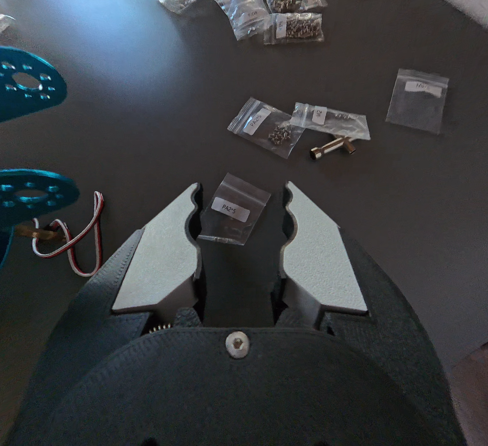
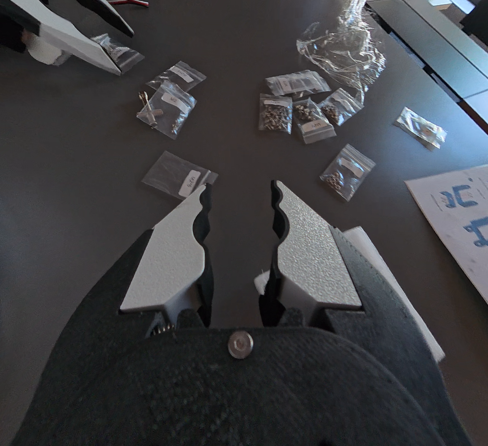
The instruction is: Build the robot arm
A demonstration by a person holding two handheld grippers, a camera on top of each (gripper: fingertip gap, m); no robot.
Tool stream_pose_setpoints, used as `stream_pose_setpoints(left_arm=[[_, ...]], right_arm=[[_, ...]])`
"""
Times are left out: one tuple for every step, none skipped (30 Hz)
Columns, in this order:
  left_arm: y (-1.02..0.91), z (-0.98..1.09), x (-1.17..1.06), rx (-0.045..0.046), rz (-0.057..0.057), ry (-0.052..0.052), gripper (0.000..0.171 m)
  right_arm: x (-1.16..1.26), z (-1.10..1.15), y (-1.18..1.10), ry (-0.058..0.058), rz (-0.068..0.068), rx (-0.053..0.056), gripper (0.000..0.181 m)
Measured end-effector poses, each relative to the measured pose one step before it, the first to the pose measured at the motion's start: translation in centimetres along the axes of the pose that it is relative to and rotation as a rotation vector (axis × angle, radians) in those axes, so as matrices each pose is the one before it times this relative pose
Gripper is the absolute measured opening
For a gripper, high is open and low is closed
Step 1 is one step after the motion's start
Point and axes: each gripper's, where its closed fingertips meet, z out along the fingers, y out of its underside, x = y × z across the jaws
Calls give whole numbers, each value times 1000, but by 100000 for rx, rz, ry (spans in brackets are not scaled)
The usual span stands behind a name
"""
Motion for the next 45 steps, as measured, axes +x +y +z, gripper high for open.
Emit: stream_pose_setpoints(left_arm=[[-796,-200,273,4134,-3724,1287,61],[-958,-287,364,5048,-4285,1952,61],[-1033,-361,295,5502,-4019,1370,60],[-1023,-361,236,5364,-3215,747,60],[-988,-335,275,4883,-2560,486,59],[-952,-263,326,4388,-2099,369,58],[-903,-150,428,3784,-1635,611,56],[-806,-21,569,2821,-1065,1002,54],[-658,160,640,1753,-420,1068,52],[-482,314,650,684,304,711,52],[-337,472,604,-16,998,61,51],[-233,571,551,-378,1361,-528,51],[-149,664,593,-664,1164,-545,50],[-111,702,739,-823,625,101,50],[-92,725,869,-647,293,643,50],[-71,722,870,-473,437,546,50],[-28,704,817,-371,495,159,49],[37,689,827,-691,279,231,48],[91,655,785,-1089,42,182,48],[61,586,663,-741,-9,-470,47],[8,492,655,-162,-11,-432,47],[25,426,643,-157,-74,-361,46],[18,336,585,-260,-186,-531,46],[15,244,564,-292,-302,-436,45],[12,146,486,-202,-277,-689,45],[27,73,375,-55,-64,-1105,44],[61,28,265,-128,-50,-1410,44],[67,-13,211,-35,-36,-1462,43],[82,6,186,-15,-37,-1317,42],[101,15,192,-185,-201,-1045,41],[97,60,195,-271,-374,-716,39],[50,76,203,-134,-446,-488,39],[-7,90,204,-75,-374,-327,38],[-43,107,199,5,-258,-319,38],[-78,101,210,161,-84,-243,37],[-114,90,223,260,110,-230,37],[-107,74,202,272,359,-405,36],[-78,55,197,199,577,-542,36],[-48,40,198,159,701,-540,35],[-21,2,176,298,874,-533,35],[-6,-17,170,371,972,-452,35],[14,-50,139,323,961,-260,34],[21,-63,79,316,951,-127,34],[32,-77,18,292,930,1,33],[14,-95,-97,246,807,-45,33]], right_arm=[[422,-575,364,1444,154,184,46],[472,-586,443,1496,265,159,46],[498,-598,510,1449,262,113,46],[530,-620,510,1478,146,309,46],[637,-635,462,1814,302,532,46],[675,-635,438,1694,509,644,46],[700,-611,438,1423,645,700,46],[768,-593,441,1628,521,776,45],[828,-582,476,1708,420,733,45],[825,-550,540,1450,411,623,44],[820,-552,609,1190,351,304,43],[817,-570,708,1103,248,-255,42],[864,-614,752,1435,-158,-359,42],[950,-647,759,1852,-684,-61,40],[1047,-666,763,2210,-854,73,39],[1114,-624,729,2434,-818,397,37],[1134,-544,710,2357,-820,661,36],[1149,-460,670,2482,-780,897,35],[1054,-364,615,2009,-913,1206,33],[907,-238,590,1466,-932,1388,31],[755,-135,550,1136,-645,1337,30],[520,-43,422,580,-450,1705,28],[301,-57,187,270,326,1818,24],[185,-157,-291,369,1124,2098,21],[71,-104,-613,549,855,4104,19],[17,-49,-467,776,-585,3052,17],[-44,75,-200,375,-1868,1324,15],[-65,180,66,-95,-1231,-639,15],[-126,217,251,-752,-309,-2013,15],[-89,166,202,-350,-369,-1687,15],[-87,76,71,26,-781,-691,15],[-139,7,-56,-70,-916,250,15],[-200,-35,-164,-452,-482,894,15],[-219,-55,-221,-749,284,1221,15],[-249,-52,-250,-1132,859,1295,15],[-271,-37,-221,-1449,935,1095,15],[-202,-5,-124,-1009,686,543,15],[-88,39,8,-425,213,-221,15],[-55,57,87,-327,-169,-694,15],[-35,58,63,-414,127,-515,15],[17,43,56,-307,563,-380,15],[70,31,45,-95,858,-311,16],[104,33,37,91,925,-218,16],[90,50,66,52,796,-495,17],[80,58,78,148,662,-642,17]])
